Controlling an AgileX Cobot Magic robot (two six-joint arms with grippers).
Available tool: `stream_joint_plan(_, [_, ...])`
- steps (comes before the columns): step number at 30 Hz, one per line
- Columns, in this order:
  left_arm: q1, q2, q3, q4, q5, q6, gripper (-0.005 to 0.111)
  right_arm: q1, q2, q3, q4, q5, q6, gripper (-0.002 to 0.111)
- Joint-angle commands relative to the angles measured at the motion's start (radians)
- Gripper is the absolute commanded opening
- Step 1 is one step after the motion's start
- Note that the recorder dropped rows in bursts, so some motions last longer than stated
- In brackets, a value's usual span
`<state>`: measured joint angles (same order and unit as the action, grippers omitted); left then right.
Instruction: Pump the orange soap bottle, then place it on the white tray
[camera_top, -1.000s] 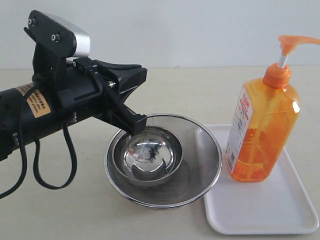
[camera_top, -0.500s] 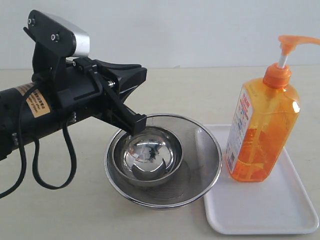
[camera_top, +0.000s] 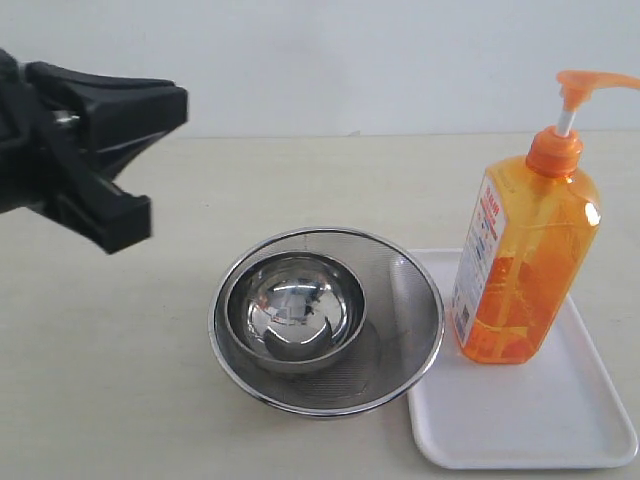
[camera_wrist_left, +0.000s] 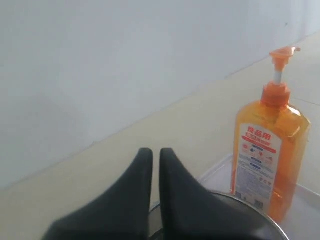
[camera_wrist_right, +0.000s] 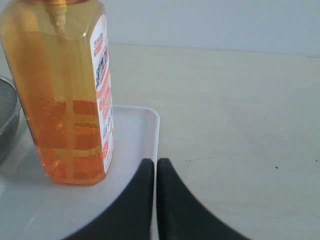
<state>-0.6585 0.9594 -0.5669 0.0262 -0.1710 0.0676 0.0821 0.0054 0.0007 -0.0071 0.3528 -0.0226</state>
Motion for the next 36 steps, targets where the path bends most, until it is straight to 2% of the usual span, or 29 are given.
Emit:
stream_joint_plan(1, [0.099, -0.168, 0.103, -0.01, 0.012, -0.068, 0.005, -0.004, -0.005, -0.001, 0.001, -0.005, 0.003, 0.0])
stream_joint_plan(9, [0.339, -0.408, 0.352, -0.01, -0.04, -0.168, 0.005, -0.004, -0.005, -0.001, 0.001, -0.005, 0.003, 0.0])
stream_joint_plan(14, [0.459, -0.567, 0.491, -0.01, -0.04, -0.197, 0.005, -0.004, -0.005, -0.001, 0.001, -0.005, 0.003, 0.0])
stream_joint_plan(17, [0.508, -0.653, 0.563, -0.01, -0.038, -0.25, 0.005, -0.004, -0.005, -0.001, 0.001, -0.005, 0.003, 0.0])
stream_joint_plan(19, [0.532, -0.709, 0.567, -0.01, -0.01, -0.265, 0.005, -0.004, -0.005, -0.001, 0.001, -0.005, 0.003, 0.0])
stream_joint_plan(21, [0.547, -0.758, 0.567, -0.01, 0.105, -0.267, 0.005, -0.004, -0.005, -0.001, 0.001, -0.005, 0.003, 0.0])
stream_joint_plan(24, [0.561, -0.81, 0.567, -0.008, 0.195, -0.248, 0.005, -0.004, -0.005, -0.001, 0.001, -0.005, 0.003, 0.0])
stream_joint_plan(36, [0.561, -0.959, 0.567, -0.008, 0.428, -0.068, 0.005, -0.004, -0.005, -0.001, 0.001, -0.003, 0.003, 0.0])
